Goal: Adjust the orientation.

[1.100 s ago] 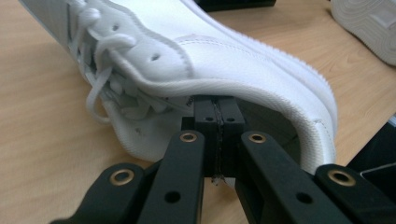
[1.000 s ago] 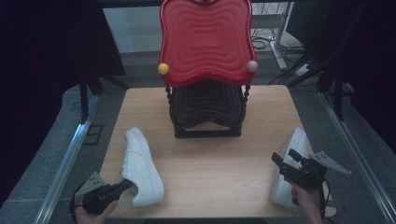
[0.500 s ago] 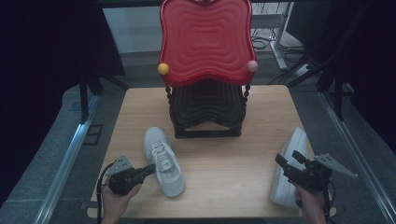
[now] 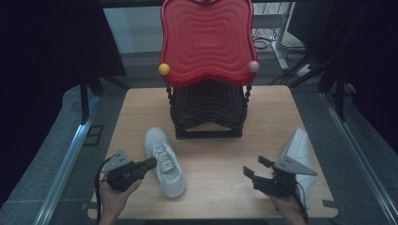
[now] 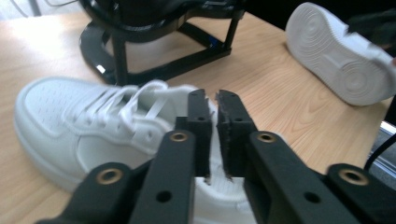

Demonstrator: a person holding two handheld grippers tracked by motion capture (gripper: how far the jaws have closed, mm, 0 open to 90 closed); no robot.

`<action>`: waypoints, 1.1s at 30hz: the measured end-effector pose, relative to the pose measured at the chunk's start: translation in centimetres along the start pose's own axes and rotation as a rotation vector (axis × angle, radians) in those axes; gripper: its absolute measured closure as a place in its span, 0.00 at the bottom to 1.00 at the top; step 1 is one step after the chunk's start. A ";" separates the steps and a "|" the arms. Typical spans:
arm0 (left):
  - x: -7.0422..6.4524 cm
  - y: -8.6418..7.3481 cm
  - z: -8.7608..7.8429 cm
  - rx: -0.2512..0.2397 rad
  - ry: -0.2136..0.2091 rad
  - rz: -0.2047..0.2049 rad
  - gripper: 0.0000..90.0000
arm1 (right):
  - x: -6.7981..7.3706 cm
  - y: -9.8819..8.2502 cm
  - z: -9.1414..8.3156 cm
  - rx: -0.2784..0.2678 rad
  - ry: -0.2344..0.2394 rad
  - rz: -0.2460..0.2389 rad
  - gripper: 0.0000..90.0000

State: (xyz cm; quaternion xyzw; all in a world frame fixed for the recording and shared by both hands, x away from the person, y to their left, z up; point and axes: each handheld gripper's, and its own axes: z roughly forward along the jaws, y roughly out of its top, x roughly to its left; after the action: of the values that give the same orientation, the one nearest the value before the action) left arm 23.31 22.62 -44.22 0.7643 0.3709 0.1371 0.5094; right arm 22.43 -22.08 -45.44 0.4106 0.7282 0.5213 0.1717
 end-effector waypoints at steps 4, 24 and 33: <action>-0.3 0.6 0.0 0.001 0.012 0.012 0.68 | 2.8 -0.6 3.8 0.089 0.067 -0.097 0.59; 0.3 0.4 -1.6 -0.030 0.006 -0.012 0.45 | 8.8 -2.4 15.5 0.275 0.272 -0.211 1.00; 0.7 0.3 -2.1 -0.048 0.022 -0.026 0.45 | 9.8 -2.6 17.3 0.287 0.299 -0.221 1.00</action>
State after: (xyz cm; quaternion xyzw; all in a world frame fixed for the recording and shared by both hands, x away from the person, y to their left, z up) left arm 22.66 24.52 -43.17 0.7455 0.3828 0.1476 0.5253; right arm 27.16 -4.13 -52.92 0.2668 0.8527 0.4453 0.0576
